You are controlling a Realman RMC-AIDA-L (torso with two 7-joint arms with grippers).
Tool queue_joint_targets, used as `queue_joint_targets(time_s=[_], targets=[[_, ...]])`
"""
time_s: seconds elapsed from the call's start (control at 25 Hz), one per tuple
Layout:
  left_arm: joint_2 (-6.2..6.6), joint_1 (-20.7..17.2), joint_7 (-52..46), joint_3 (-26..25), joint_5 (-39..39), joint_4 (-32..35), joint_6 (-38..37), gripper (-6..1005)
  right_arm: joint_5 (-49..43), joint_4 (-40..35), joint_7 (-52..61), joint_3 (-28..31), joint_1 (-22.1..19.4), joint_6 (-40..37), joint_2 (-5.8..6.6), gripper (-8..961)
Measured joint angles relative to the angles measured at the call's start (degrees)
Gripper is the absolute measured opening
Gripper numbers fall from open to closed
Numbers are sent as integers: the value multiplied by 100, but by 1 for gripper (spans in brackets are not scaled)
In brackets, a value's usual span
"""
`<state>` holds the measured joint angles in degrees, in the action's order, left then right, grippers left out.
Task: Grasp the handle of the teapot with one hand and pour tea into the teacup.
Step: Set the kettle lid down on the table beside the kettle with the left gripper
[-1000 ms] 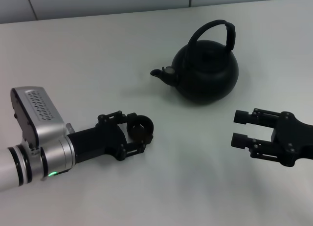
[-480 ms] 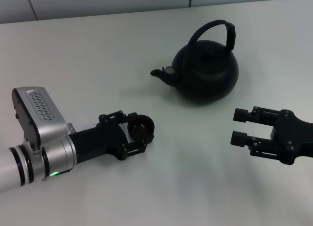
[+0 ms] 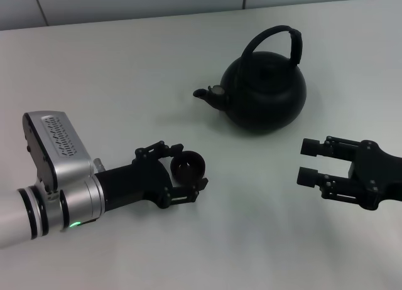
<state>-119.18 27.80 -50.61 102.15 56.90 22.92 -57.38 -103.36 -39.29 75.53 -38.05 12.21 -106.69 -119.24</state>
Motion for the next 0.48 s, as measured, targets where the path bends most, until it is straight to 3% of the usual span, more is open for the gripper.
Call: queue_joint_targets(time_s=[0.08, 0.32, 0.48], targets=[[0, 6, -1, 5, -3, 24, 0, 740, 0, -5, 0, 0, 0, 6, 5, 669], [0, -3, -2, 11, -7, 84, -5, 869, 0, -16, -4, 8, 13, 20, 9, 668], [0, -4, -31, 13, -3, 100, -40, 869, 0, 4, -11, 9, 37, 27, 15, 668]])
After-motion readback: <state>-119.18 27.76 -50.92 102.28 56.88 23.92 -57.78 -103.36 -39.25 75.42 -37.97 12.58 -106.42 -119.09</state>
